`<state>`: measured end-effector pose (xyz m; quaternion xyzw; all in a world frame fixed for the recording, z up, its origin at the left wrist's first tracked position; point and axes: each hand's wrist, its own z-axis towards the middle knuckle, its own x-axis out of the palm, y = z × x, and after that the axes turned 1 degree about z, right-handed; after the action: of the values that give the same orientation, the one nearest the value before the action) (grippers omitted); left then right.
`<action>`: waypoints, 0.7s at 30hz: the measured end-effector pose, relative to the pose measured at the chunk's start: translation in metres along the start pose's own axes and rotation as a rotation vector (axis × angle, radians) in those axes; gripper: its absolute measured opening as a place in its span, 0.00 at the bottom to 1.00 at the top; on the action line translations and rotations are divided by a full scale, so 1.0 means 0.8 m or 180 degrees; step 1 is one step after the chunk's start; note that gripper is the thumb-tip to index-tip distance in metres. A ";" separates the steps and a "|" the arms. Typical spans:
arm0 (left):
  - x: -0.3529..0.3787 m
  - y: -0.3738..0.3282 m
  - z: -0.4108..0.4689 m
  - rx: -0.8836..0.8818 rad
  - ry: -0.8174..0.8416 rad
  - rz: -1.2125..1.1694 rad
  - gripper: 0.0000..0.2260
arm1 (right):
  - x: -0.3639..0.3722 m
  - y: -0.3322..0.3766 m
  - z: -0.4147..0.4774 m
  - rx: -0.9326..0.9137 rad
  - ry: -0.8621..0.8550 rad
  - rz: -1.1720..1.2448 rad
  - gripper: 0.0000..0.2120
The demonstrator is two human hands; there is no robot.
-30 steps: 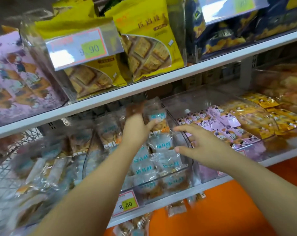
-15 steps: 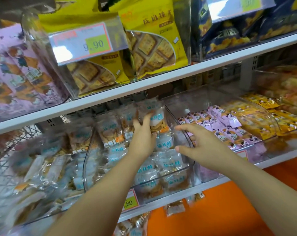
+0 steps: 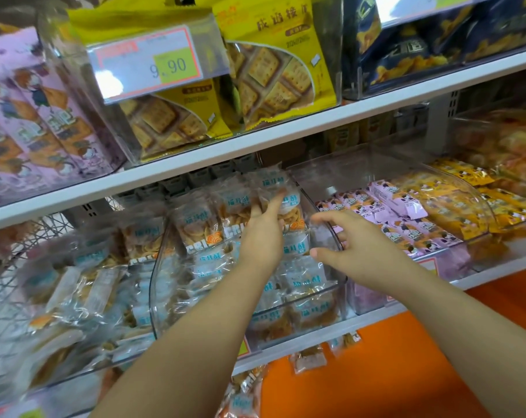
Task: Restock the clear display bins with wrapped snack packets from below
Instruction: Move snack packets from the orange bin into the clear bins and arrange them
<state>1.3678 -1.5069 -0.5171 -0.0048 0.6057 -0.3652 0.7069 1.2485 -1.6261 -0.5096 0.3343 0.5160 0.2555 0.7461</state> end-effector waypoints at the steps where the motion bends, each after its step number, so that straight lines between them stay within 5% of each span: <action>1: -0.002 0.000 0.000 -0.0004 0.0032 -0.0035 0.27 | -0.001 0.000 0.000 0.0012 0.0007 -0.0005 0.25; 6: -0.020 -0.001 -0.007 0.0059 0.0138 -0.0093 0.28 | -0.005 0.004 -0.001 0.0063 0.0020 -0.0127 0.23; 11: -0.057 0.003 -0.040 0.0249 0.0146 -0.0031 0.27 | 0.010 0.022 -0.009 -0.0301 -0.0774 -0.0418 0.16; 21: -0.178 0.092 -0.172 0.0300 -0.0294 0.0012 0.13 | 0.086 0.121 -0.032 -0.0949 -0.0793 -0.0440 0.07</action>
<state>1.2872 -1.3185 -0.4653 0.0128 0.5546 -0.3914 0.7342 1.2438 -1.5076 -0.4833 0.2129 0.3980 0.2340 0.8611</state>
